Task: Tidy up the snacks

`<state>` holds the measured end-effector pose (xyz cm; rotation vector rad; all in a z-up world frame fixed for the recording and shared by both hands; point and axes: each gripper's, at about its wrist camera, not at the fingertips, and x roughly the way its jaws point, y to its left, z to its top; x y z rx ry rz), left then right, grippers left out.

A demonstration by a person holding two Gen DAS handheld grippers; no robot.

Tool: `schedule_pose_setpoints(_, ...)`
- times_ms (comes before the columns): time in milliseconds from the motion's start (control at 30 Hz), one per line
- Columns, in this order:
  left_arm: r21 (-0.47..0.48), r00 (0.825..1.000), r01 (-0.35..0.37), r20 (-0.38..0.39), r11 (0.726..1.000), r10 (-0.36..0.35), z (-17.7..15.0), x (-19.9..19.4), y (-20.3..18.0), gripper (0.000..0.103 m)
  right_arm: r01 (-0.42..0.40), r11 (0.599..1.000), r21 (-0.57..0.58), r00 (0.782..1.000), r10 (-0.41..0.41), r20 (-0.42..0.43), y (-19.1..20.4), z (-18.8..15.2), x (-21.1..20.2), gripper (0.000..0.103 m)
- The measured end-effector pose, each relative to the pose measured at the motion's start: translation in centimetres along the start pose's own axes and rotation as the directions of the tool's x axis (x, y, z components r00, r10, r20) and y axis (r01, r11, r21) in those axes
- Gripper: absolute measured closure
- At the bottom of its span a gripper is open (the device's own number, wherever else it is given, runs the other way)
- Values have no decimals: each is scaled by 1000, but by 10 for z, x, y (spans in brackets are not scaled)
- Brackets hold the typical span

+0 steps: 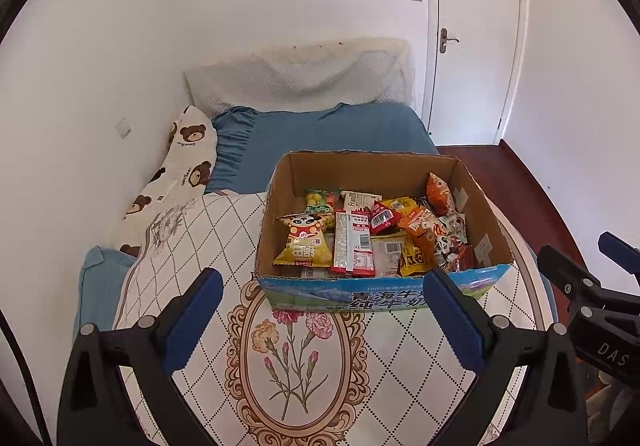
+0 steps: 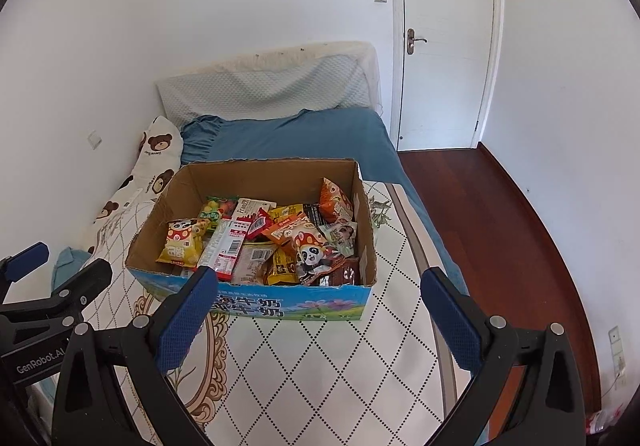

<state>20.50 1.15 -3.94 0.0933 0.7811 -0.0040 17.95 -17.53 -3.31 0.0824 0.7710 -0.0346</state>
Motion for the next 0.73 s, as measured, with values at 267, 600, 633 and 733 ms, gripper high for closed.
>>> schedule_pose_setpoints(267, -9, 1000, 7, 6, 1000, -7, 2, -4, 1, 0, -3, 1000, 0, 1000, 3, 2, 0, 1, 0, 0)
schedule_pose_setpoints(600, -14, 1000, 25, -6, 1000, -25, 2, -3, 2, 0, -4, 1000, 2, 1000, 4, 3, 0, -1, 1, 0)
schedule_pose_setpoints(633, -14, 1000, 24, -6, 1000, -24, 2, -3, 2, 0, -3, 1000, 2, 1000, 3, 4, 0, -1, 1, 0)
schedule_pose_setpoints(733, -16, 1000, 21, 1, 1000, -20, 3, -3, 3, 0, -7, 1000, 6, 1000, 7, 1, -2, -1, 1, 0)
